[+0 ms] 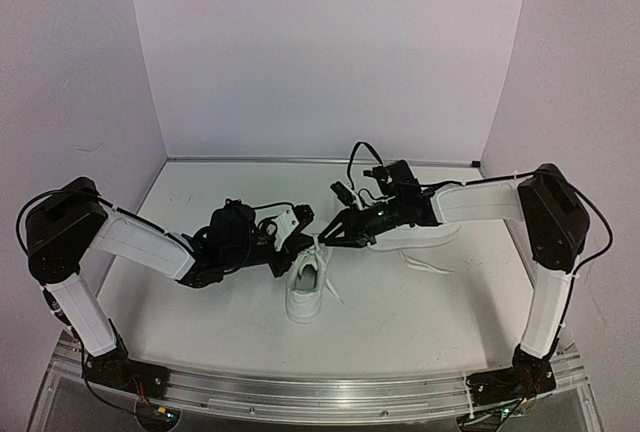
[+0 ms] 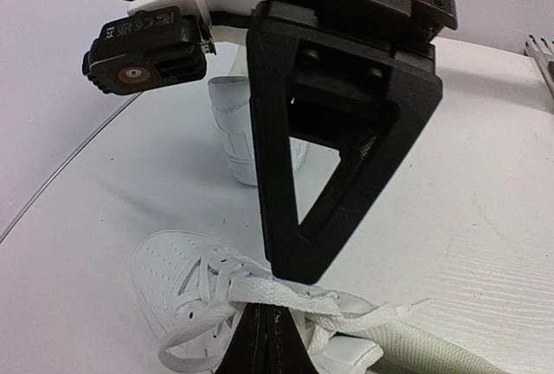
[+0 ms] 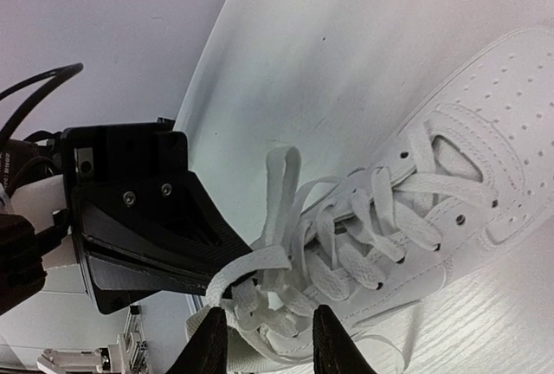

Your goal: Tie the shoes

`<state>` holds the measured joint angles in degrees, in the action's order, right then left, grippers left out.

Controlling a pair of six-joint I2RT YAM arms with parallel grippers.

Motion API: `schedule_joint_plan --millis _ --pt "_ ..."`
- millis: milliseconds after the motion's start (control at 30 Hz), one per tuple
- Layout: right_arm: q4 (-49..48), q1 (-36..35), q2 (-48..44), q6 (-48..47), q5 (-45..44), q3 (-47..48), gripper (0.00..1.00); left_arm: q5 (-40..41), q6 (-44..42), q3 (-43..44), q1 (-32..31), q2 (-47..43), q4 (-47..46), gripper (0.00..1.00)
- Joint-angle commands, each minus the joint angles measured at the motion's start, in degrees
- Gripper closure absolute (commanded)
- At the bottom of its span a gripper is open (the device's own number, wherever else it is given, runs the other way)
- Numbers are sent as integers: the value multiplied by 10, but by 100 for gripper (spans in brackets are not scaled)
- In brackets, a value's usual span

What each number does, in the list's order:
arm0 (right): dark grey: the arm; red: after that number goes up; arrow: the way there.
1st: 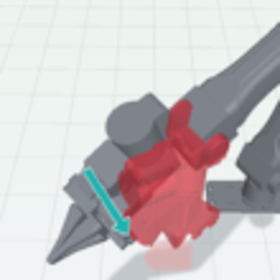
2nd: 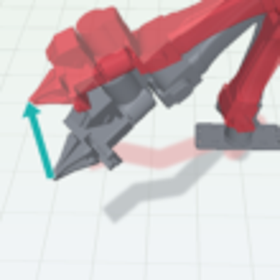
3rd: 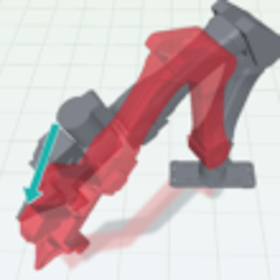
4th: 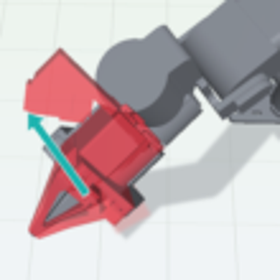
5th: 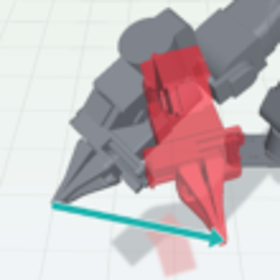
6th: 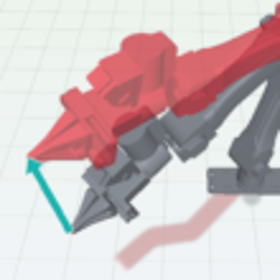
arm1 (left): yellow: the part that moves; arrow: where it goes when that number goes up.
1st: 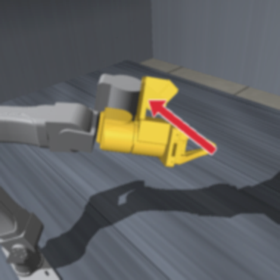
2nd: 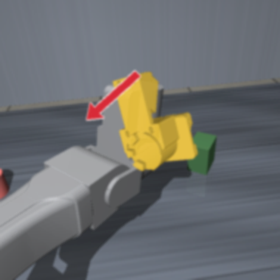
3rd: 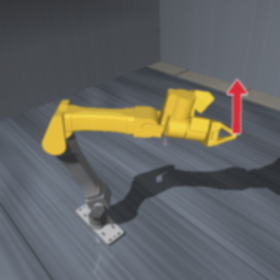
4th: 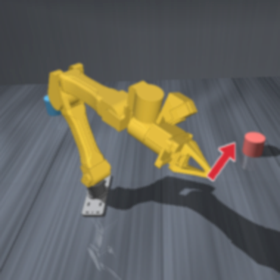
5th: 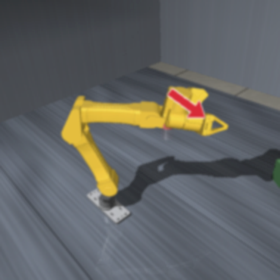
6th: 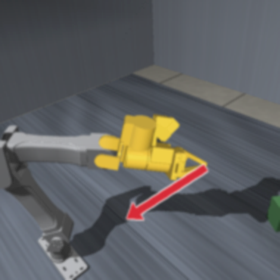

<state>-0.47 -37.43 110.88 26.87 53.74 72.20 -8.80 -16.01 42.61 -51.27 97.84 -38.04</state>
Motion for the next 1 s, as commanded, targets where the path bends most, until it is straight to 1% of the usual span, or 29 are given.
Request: schedule_joint_plan --millis 0,67,133,233,300,767,967 --pt "-18 7 -33 -2 -12 -3 68 -12 3 2 2 -2 -18 100" --pt "-17 8 -32 -2 -13 -2 68 -13 3 3 2 -2 -17 100" --pt "-17 8 -25 -1 -13 -1 72 -13 3 3 2 -3 -18 100" --pt "-17 7 -11 2 -12 2 81 -13 3 4 2 -3 -18 100" --pt "-17 4 -4 1 -6 4 83 -13 3 4 2 -1 -18 100" --pt "-17 -14 13 -4 9 13 84 -15 3 9 2 7 -22 100" --pt "-22 -17 13 -2 17 16 81 -18 4 9 2 9 -25 100"
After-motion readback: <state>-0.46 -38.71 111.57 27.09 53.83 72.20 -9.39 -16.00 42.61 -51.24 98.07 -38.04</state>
